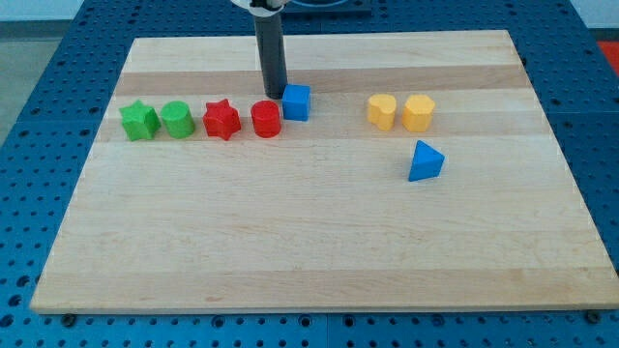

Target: Push the cube to the right side of the red circle

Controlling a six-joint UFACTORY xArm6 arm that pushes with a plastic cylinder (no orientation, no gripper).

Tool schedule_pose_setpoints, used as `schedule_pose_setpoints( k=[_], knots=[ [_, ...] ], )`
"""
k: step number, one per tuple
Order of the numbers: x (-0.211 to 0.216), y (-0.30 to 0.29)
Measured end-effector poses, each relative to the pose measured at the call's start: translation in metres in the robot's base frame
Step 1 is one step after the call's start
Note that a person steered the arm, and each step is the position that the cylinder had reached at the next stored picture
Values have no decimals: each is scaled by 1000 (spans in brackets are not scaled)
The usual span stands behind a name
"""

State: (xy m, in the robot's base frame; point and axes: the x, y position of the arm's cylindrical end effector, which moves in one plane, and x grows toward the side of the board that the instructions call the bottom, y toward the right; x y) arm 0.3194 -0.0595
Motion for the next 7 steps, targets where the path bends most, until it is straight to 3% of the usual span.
schedule_pose_setpoints(
  k=[7],
  knots=[
    [0,55]
  ],
)
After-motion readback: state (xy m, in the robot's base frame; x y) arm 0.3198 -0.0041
